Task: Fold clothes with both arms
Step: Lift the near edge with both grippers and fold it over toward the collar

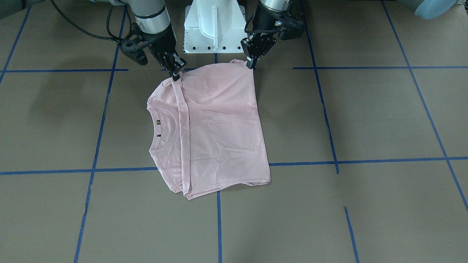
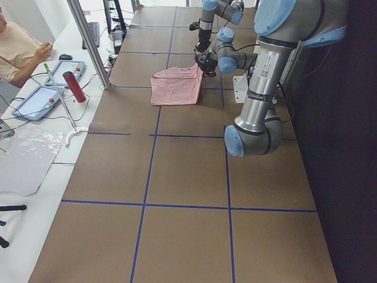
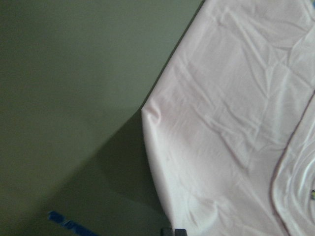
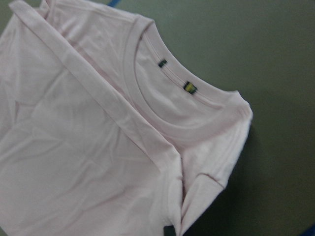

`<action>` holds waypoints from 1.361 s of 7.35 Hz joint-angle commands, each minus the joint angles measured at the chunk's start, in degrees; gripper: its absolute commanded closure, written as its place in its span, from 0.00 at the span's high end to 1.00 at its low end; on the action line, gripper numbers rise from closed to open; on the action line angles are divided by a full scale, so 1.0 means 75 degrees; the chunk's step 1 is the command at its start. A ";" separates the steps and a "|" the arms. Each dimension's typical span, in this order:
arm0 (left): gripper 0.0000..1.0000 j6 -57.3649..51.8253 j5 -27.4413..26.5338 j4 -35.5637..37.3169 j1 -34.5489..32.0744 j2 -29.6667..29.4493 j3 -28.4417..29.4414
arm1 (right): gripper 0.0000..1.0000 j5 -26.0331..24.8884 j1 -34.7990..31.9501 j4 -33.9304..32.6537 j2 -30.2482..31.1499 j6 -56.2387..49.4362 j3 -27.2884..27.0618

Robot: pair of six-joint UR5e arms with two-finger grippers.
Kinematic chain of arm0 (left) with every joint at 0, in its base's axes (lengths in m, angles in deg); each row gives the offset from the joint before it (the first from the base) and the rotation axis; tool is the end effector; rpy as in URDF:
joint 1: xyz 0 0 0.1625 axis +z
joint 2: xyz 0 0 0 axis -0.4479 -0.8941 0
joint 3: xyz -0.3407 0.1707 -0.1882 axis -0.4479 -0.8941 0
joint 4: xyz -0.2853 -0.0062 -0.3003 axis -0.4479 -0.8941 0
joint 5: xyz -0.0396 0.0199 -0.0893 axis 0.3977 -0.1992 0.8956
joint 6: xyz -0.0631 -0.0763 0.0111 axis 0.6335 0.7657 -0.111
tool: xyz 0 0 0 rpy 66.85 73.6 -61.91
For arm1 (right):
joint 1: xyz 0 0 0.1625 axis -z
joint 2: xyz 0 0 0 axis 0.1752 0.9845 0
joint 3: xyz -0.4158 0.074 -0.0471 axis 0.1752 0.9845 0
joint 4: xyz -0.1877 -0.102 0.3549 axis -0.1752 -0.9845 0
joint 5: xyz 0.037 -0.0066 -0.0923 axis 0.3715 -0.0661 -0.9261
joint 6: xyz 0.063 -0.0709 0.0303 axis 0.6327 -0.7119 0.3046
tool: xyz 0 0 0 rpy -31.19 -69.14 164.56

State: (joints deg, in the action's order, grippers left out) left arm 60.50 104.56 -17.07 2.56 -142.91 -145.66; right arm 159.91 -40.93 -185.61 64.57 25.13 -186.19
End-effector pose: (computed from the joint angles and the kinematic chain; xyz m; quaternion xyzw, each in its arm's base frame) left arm 0.4293 -0.3373 0.1663 0.0189 0.5151 -0.3187 0.7955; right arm -0.4407 -0.3863 0.1850 -0.0989 -0.4121 0.3567 0.8325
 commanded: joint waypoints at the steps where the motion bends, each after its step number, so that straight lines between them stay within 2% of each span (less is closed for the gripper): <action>1: 0.00 -0.0957 0.0033 -0.0602 -0.0962 -0.0503 0.1444 | 0.00 0.0550 -0.0971 0.0270 -0.1029 -0.0400 0.1675; 2: 0.00 -0.1007 0.0009 -0.1036 -0.1104 -0.0586 0.2055 | 0.00 0.0668 -0.1194 0.1351 -0.1196 -0.0331 0.2623; 3: 0.00 -0.1251 -0.0014 -0.1342 -0.1210 -0.0761 0.2572 | 0.00 0.0947 -0.1463 0.1954 -0.1267 -0.0353 0.3317; 6: 0.00 -0.1649 -0.0049 -0.2034 -0.1421 -0.1090 0.3687 | 0.00 0.0985 -0.1548 0.2147 -0.1923 -0.0482 0.4539; 7: 0.08 -0.2081 -0.0305 -0.2744 -0.1607 -0.1253 0.4653 | 0.17 0.0962 -0.1606 0.3064 -0.2226 -0.0656 0.5575; 8: 0.61 -0.3013 -0.0365 -0.3795 -0.1946 -0.1637 0.6055 | 0.50 0.0962 -0.1699 0.4651 -0.2739 -0.0762 0.7430; 9: 0.97 -0.3568 -0.0366 -0.4630 -0.2228 -0.1641 0.6568 | 0.99 0.0973 -0.2037 0.5189 -0.2953 -0.1378 0.8040; 10: 1.00 -0.3620 -0.0366 -0.4905 -0.2277 -0.1630 0.6608 | 1.00 0.0985 -0.2260 0.5171 -0.2805 -0.2197 0.8081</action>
State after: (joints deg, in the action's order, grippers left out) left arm 35.96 101.93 -49.16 -13.21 -154.81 -99.11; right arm 167.22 -55.73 -149.69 43.77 14.85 -129.25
